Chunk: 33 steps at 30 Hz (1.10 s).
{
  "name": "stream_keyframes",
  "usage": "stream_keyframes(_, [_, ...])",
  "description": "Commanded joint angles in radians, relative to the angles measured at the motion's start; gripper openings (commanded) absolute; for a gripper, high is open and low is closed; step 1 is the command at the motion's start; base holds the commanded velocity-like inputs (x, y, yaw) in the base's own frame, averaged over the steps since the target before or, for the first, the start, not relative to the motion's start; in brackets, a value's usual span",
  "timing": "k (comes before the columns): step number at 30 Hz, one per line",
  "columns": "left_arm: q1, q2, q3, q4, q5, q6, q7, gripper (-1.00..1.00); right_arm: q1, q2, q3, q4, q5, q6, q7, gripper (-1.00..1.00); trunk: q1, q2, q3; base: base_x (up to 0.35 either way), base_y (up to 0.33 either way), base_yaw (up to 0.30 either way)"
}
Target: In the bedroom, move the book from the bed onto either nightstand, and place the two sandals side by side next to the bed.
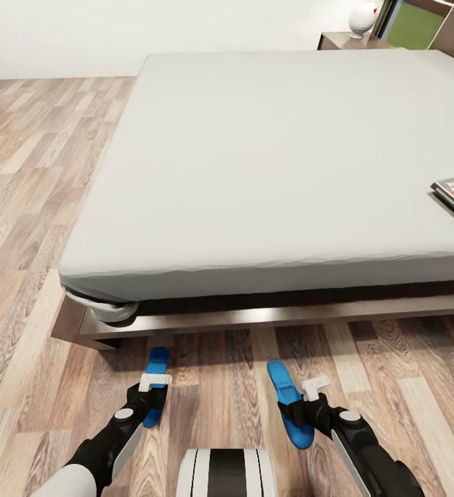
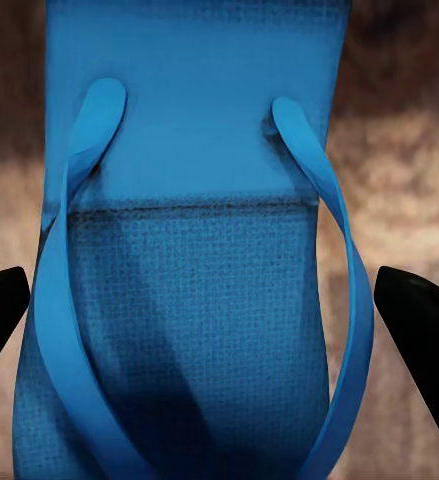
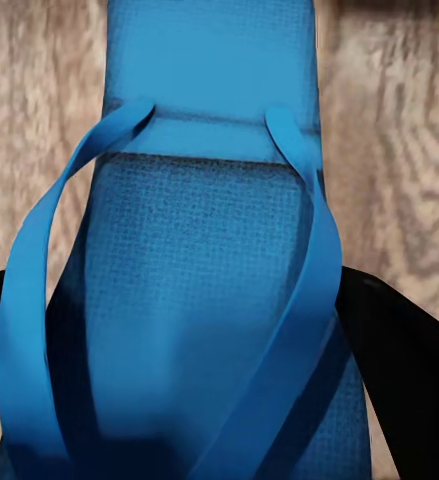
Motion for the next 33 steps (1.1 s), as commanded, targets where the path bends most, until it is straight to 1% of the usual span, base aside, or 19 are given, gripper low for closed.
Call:
stream_keyframes(1, [0.0, 0.001, -0.008, -0.001, 0.01, 0.0, 0.007, -1.0, 0.003, 0.0, 0.0, -0.004, -0.002, 0.006, 0.001, -1.0, 0.0, 0.0, -0.001, 0.0, 0.0, 0.0])
stream_keyframes(2, [0.0, 0.001, -0.008, -0.001, 0.01, 0.0, 0.007, -1.0, 0.004, -0.001, 0.001, -0.005, -0.002, 0.006, 0.001, -1.0, 0.0, 0.0, -0.001, 0.0, 0.0, 0.0])
stream_keyframes(6, [0.0, 0.002, -0.009, -0.001, 0.01, 0.0, 0.007, -1.0, 0.008, 0.0, 0.001, -0.008, -0.002, 0.006, 0.001, -1.0, 0.002, -0.001, -0.016, 0.0, 0.0, 0.0])
stream_keyframes(13, [0.0, 0.001, -0.009, -0.002, 0.01, 0.0, 0.007, -1.0, 0.01, 0.0, 0.001, -0.01, -0.002, 0.005, 0.001, -1.0, 0.002, -0.001, -0.016, 0.0, 0.0, 0.0])
stream_keyframes(16, [0.0, 0.001, -0.009, -0.003, 0.01, 0.0, 0.007, -1.0, 0.01, 0.0, 0.001, -0.01, -0.003, 0.005, 0.001, -1.0, 0.003, -0.002, -0.028, 0.0, 0.0, 0.0])
stream_keyframes(25, [0.0, 0.001, -0.01, -0.003, 0.01, 0.0, 0.007, -1.0, 0.01, 0.0, 0.001, -0.009, -0.002, 0.007, 0.0, -1.0, 0.003, -0.002, -0.028, 0.0, 0.0, 0.0])
stream_keyframes(28, [0.0, 0.001, -0.01, -0.003, 0.01, 0.0, 0.007, -1.0, 0.01, 0.0, 0.001, -0.009, -0.002, 0.008, 0.0, -1.0, 0.004, -0.003, -0.039, 0.0, 0.0, 0.0])
stream_keyframes(33, [0.0, 0.002, -0.01, -0.003, 0.01, 0.0, 0.006, -1.0, 0.01, 0.0, 0.001, -0.008, -0.002, 0.008, 0.0, -1.0, 0.004, -0.003, -0.039, 0.0, 0.0, 0.0])
